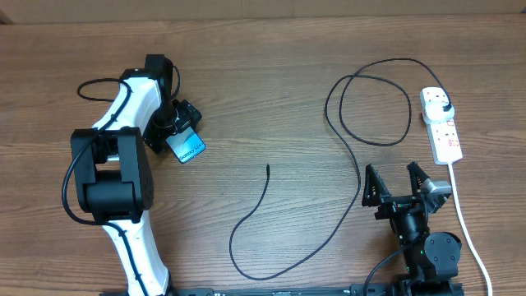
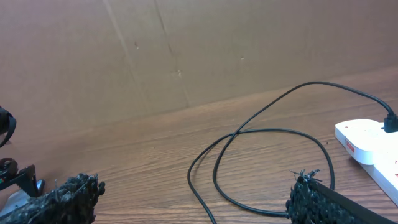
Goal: Plug charger to phone and switch on socket
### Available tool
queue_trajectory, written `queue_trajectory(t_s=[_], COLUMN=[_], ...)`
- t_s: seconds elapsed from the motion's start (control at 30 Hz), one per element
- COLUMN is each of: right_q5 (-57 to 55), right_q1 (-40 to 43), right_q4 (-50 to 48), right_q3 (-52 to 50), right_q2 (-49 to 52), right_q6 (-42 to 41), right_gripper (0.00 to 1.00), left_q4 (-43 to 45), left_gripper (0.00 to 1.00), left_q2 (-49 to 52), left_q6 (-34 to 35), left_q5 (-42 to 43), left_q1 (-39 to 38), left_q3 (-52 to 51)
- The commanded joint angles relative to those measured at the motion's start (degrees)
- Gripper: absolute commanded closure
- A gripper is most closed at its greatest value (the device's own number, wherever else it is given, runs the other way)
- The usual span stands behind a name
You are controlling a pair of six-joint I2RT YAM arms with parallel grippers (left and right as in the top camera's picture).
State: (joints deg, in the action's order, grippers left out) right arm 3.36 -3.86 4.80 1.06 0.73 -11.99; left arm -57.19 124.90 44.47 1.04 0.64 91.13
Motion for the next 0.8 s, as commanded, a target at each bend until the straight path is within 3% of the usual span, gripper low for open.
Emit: queue_trajectory(t_s=[0.0, 0.77], right_q5=[-0.8, -0.8], right_q1=[-0.3, -0.3], right_q4=[-0.1, -0.1], right_q3=[-0.6, -0.6], right_q2=[-0.6, -0.6], right_q6=[0.2, 0.2], right_gripper=[0.0, 0.0], left_q4=[-0.6, -0.6], left_gripper=[0.0, 0.0], left_q2=[4.7, 4.7], left_q6=[0.5, 0.5], left_q5=[-0.6, -0.1], left_q1=[0.5, 0.5], left_q3=[-2.4, -2.4])
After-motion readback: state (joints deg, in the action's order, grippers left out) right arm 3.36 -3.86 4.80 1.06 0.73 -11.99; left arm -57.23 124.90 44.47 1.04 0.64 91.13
